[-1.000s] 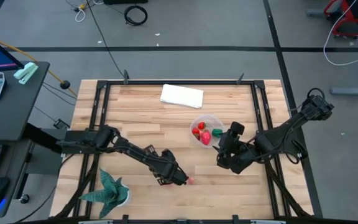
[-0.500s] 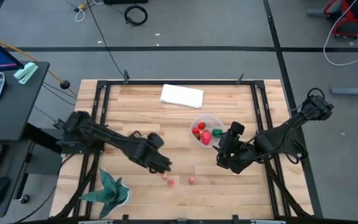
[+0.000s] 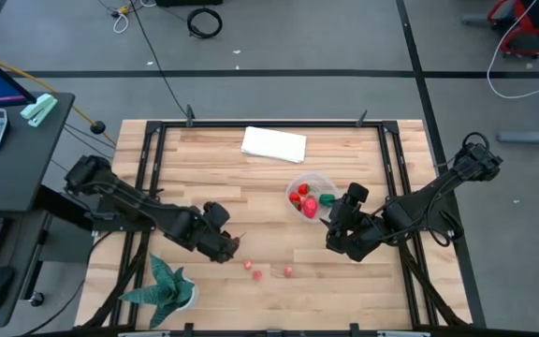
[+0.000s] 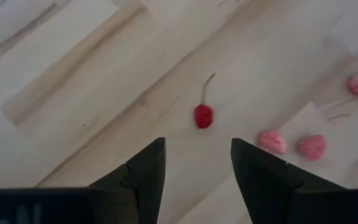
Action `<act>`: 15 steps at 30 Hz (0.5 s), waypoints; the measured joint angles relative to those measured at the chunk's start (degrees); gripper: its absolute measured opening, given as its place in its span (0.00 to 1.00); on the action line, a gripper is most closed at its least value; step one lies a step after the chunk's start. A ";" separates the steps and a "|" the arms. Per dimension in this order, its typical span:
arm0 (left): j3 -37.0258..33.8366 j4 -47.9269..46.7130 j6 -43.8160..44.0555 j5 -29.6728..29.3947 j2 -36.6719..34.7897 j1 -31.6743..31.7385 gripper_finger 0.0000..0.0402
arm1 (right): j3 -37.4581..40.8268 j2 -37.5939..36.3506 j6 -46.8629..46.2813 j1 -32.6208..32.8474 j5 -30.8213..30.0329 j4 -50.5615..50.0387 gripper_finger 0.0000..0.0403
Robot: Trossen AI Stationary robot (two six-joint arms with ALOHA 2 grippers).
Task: Pick and placing Produce into tupperware
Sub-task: Put the red cherry into the transparent bin
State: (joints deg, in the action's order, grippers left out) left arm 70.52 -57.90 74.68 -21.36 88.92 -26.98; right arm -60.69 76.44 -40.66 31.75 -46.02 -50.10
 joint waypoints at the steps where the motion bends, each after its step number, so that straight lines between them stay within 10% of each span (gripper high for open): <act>1: -0.35 1.35 -0.02 -0.04 0.21 0.00 0.47 | 0.00 0.00 -0.03 0.00 -0.14 0.02 0.66; 15: -11.37 20.21 2.23 -0.01 0.33 0.49 0.47 | 0.02 0.02 -0.22 -0.02 -0.50 -0.01 0.66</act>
State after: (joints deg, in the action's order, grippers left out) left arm 59.15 -37.69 76.91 -21.37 89.25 -26.49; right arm -60.67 76.46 -40.88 31.73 -46.52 -50.11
